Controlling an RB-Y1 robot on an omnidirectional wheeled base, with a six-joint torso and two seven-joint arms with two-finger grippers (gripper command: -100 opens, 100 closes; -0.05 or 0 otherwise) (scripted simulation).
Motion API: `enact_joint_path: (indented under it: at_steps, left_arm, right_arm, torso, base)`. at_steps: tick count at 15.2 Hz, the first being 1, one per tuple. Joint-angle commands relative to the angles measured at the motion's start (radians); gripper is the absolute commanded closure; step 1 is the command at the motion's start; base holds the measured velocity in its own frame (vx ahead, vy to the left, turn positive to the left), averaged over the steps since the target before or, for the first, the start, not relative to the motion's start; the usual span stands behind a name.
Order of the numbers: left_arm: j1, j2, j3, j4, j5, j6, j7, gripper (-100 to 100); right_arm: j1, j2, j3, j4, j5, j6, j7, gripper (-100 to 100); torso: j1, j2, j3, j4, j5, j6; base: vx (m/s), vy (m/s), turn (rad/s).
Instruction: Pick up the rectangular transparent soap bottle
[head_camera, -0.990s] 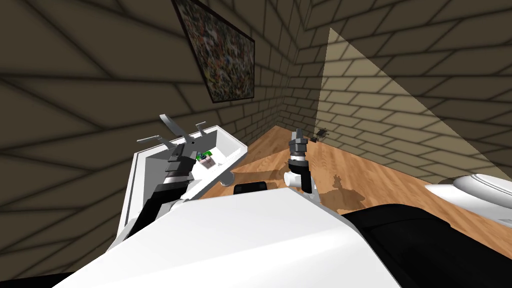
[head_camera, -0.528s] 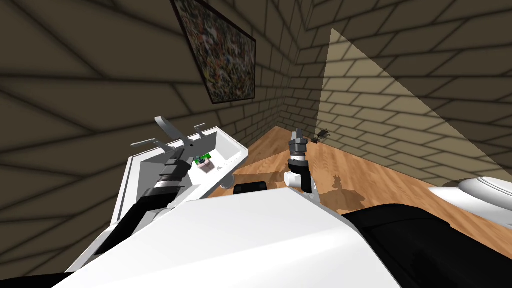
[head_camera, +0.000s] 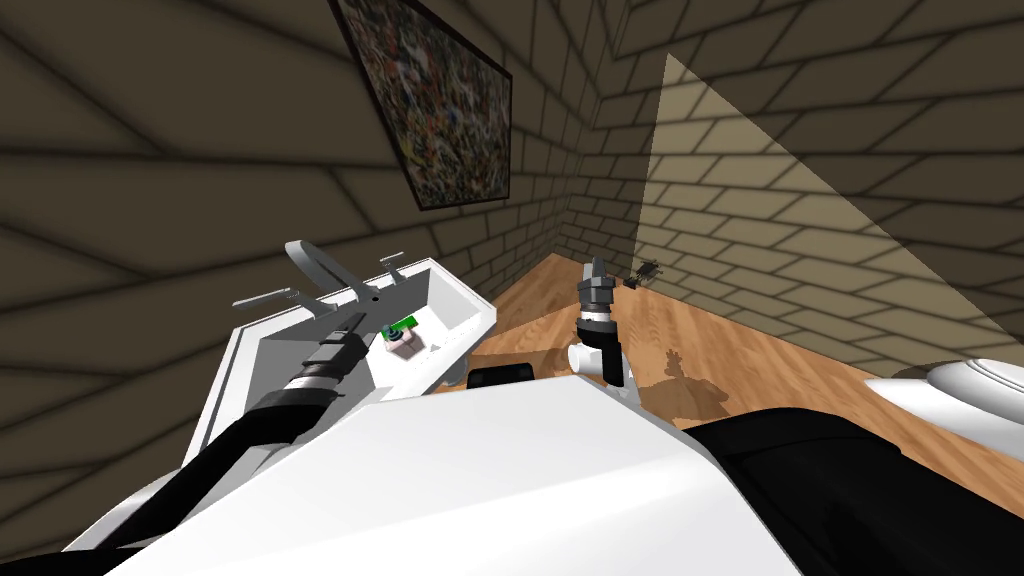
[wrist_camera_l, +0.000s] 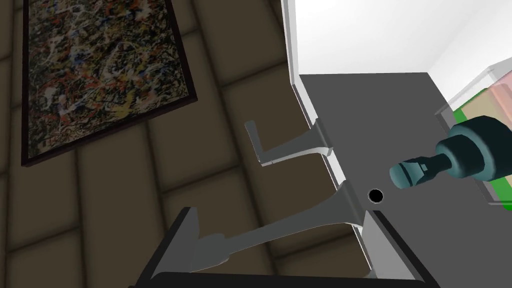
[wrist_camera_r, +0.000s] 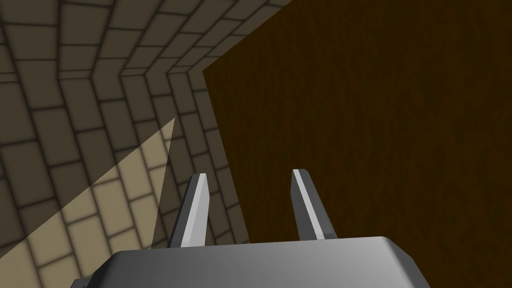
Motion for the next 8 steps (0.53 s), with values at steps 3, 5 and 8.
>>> enact_joint_path:
  at_steps: [3,5,8]
  left_arm:
    - [0.075,0.077,0.053,0.009,0.046,0.083,-0.008,-100]
    - [0.109,0.107,0.077,0.010,0.066,0.121,-0.011,-100]
    - [0.143,0.137,0.101,0.010,0.085,0.176,-0.015,-100]
  right_arm:
    - [0.000,0.000,0.000,0.000,0.000,0.000,0.000,0]
    - [0.000,0.000,0.000,0.000,0.000,0.000,0.000,0]
    - [0.000,0.000,0.000,0.000,0.000,0.000,0.000,0]
  torso:
    - [0.000,-0.001,0.000,0.000,0.000,0.000]
    - [-0.001,-0.002,-0.001,0.000,0.000,0.000]
    - [-0.001,-0.001,-0.001,0.000,0.000,0.000]
  base:
    - [0.124,-0.014,-0.016]
    - [0.131,-0.009,-0.012]
    - [0.111,-0.013,-0.019]
